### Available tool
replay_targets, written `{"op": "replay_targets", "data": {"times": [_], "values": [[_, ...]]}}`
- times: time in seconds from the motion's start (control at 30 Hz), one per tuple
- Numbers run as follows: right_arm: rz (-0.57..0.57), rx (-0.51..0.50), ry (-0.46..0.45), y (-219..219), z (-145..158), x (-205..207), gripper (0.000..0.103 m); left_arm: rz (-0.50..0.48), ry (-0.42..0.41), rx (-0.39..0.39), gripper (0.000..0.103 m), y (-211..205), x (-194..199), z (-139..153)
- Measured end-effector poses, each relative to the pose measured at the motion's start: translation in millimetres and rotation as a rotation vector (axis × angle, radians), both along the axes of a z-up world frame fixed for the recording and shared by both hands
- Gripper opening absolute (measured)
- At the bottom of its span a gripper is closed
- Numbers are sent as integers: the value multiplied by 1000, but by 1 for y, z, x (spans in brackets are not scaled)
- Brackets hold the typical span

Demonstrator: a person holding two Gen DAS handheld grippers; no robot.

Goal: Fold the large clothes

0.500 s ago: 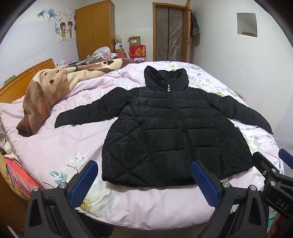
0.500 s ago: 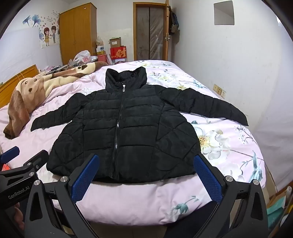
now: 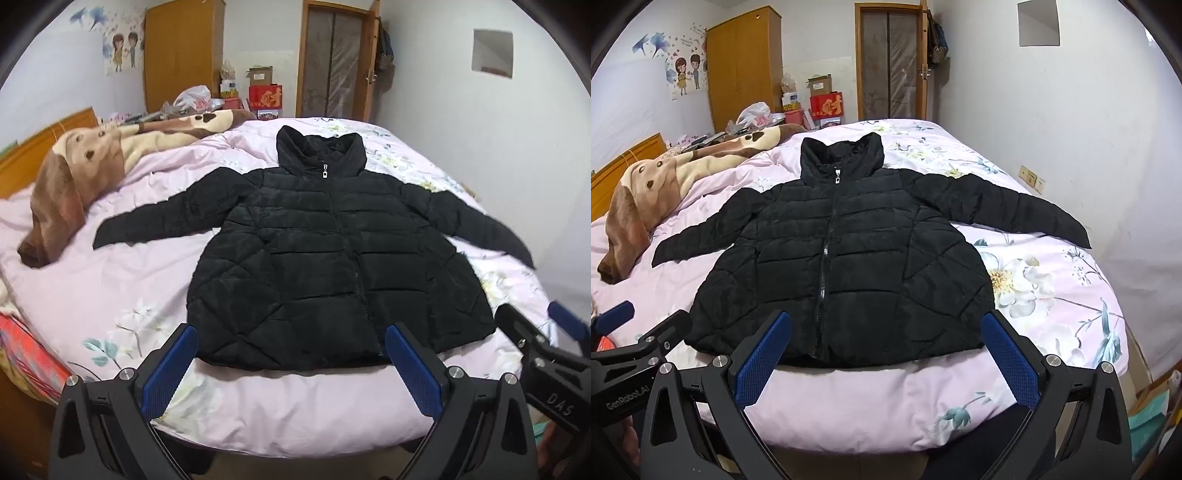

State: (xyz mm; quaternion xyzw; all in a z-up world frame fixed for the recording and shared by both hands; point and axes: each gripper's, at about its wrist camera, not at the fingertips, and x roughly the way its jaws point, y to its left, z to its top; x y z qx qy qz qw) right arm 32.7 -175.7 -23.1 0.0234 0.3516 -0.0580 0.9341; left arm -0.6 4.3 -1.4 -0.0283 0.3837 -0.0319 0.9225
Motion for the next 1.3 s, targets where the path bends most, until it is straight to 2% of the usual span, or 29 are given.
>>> {"op": "replay_targets", "data": {"times": [0.1,0.43,0.53,0.63,1.3], "values": [[-8,5,4,-1,-1,1,102,37,-8,35,103,3,0,1],[-9,10,9,-4,-6,1,102,43,0,49,103,5,4,1],[-9,7,12,-3,-6,1,102,54,-15,89,103,3,4,2],[-8,8,12,-2,-6,1,102,42,-16,71,103,5,5,3],[-7,8,14,-1,-7,3,102,57,-10,83,103,3,5,2]]}}
